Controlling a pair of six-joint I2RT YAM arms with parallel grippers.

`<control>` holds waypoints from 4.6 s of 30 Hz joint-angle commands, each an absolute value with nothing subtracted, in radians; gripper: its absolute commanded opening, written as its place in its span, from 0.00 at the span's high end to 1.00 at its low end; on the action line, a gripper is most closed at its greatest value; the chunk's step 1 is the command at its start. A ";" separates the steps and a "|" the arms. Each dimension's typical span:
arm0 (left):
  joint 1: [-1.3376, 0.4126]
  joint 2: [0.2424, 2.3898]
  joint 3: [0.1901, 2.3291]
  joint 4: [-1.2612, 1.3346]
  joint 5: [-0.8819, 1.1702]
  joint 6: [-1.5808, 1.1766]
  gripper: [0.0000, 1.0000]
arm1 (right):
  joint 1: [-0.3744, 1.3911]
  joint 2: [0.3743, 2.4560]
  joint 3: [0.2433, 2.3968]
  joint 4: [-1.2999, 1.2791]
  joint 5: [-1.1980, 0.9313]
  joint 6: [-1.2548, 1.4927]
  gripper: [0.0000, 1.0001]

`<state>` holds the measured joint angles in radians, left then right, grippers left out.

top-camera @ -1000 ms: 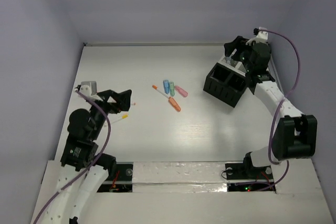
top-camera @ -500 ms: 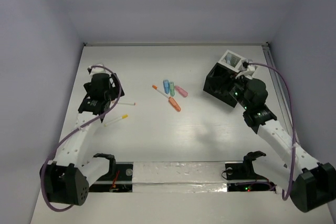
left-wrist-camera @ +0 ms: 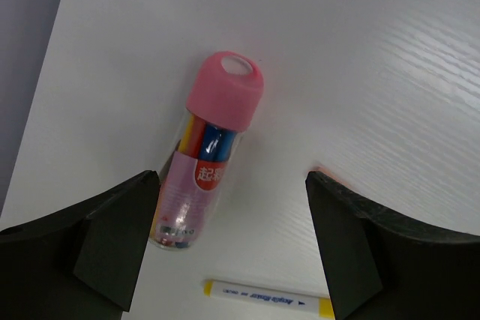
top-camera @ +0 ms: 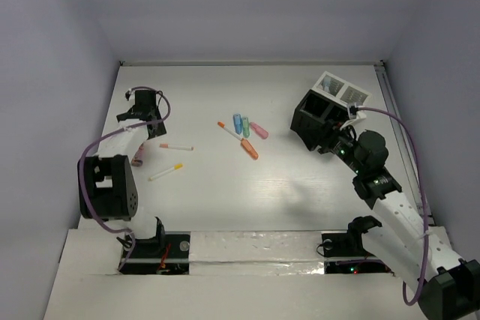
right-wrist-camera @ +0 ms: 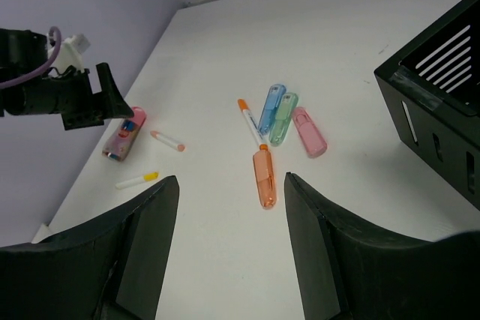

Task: Sort the stationery into containers
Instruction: Pick up the stationery from the center of the board, then place the stationery in the storage box.

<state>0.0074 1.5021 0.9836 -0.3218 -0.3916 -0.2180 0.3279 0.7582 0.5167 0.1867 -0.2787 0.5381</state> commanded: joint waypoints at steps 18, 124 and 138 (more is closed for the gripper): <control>0.071 1.804 1.273 -0.474 -0.468 -0.124 0.24 | 0.330 0.753 0.515 0.193 -0.324 0.532 0.35; -0.893 2.149 2.180 -0.138 -0.149 -0.262 1.00 | 0.330 0.597 1.028 -0.215 0.275 0.305 0.02; -0.902 2.194 2.226 -0.179 -0.140 -0.242 0.95 | 0.330 0.606 1.012 -0.196 0.268 0.310 0.00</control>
<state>-0.8932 2.1971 2.1696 -0.2127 -0.1329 -0.2565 0.3279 0.6079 1.0142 -0.2531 0.2779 0.3069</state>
